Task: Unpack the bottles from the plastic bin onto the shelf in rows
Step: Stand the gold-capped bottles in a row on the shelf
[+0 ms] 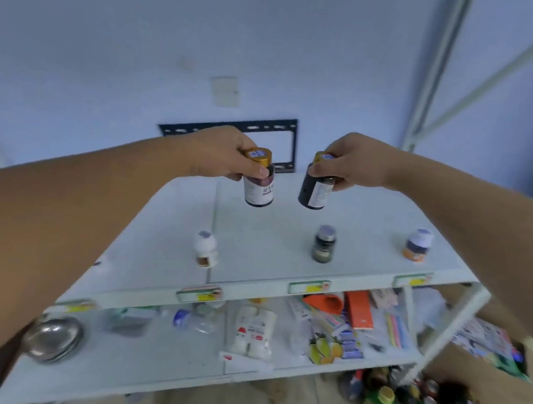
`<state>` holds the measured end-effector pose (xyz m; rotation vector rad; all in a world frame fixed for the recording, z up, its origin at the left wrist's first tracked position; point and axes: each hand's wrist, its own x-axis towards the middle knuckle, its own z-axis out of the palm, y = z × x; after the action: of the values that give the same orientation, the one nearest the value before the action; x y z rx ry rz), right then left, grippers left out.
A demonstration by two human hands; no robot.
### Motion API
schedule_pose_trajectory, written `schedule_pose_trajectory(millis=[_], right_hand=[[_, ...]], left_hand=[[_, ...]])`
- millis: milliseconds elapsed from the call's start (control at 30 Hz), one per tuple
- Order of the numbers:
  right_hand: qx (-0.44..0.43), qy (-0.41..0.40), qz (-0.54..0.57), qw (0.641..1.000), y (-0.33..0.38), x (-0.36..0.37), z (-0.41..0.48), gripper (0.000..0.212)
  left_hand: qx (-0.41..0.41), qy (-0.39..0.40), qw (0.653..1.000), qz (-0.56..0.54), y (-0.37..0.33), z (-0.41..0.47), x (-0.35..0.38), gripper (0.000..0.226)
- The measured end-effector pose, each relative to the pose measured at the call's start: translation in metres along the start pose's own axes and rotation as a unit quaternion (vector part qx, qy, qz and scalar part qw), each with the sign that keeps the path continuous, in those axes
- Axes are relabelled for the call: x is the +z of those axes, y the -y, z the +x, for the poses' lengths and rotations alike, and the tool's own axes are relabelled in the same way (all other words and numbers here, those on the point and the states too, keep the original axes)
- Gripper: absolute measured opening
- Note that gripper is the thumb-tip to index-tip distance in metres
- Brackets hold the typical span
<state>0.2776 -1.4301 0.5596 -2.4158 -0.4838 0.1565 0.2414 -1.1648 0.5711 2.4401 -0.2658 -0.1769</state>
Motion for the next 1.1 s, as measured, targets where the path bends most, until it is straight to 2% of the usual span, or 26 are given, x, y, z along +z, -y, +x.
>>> schedule_pose_trajectory(millis=[267,533,733,1100], right_hand=[[-0.081,0.052,0.011,0.995,0.171,0.138,0.091,0.048],[-0.116,0.088,-0.013,0.989,0.291,0.247,0.152,0.038],[-0.143,0.121,0.004,0.982,0.341,0.308,0.201,0.036],[-0.156,0.233,0.016,0.96,0.39,0.439,0.323,0.029]], left_hand=[[-0.071,-0.086,0.994,-0.02,0.155,-0.105,-0.125,0.027],[-0.132,-0.144,0.98,-0.031,0.277,-0.182,-0.215,0.029],[-0.186,-0.174,0.966,-0.035,0.358,-0.204,-0.241,0.025],[-0.295,-0.14,0.945,0.016,0.491,-0.174,-0.243,0.035]])
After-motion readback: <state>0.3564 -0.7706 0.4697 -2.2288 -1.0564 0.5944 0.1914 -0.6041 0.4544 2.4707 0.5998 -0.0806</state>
